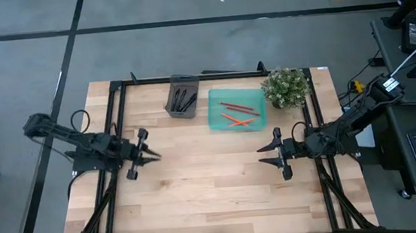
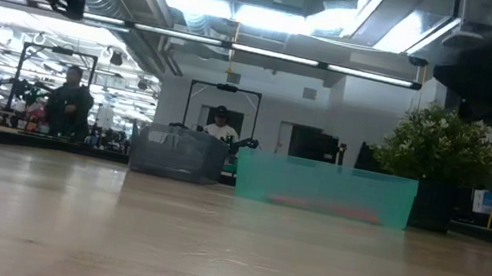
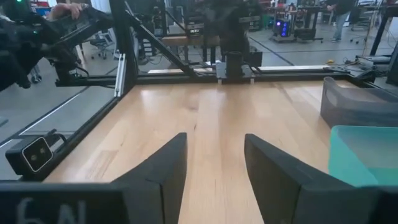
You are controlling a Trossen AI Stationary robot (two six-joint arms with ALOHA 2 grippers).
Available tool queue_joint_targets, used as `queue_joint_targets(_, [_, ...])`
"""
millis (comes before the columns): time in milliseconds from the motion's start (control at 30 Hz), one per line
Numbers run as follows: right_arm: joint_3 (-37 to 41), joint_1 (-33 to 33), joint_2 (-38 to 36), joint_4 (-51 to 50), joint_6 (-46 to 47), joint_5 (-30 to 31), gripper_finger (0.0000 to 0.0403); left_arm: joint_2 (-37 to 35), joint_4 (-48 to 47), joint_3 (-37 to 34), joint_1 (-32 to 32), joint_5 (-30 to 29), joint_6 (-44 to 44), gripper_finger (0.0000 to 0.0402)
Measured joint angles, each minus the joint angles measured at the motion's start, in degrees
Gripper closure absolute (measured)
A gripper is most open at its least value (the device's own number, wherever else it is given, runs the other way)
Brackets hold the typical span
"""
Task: Sort pens & pencils
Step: Return to Home Position
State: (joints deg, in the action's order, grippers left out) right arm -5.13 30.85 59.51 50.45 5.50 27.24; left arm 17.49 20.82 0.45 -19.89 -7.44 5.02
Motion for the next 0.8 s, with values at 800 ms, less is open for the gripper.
queue_joint_targets(800, [0.0,-4.87,-0.01,-1.09,-2.94,-3.08,0.0242,-6.0,-0.81,0.0,16.51,0.0,0.01,0.036])
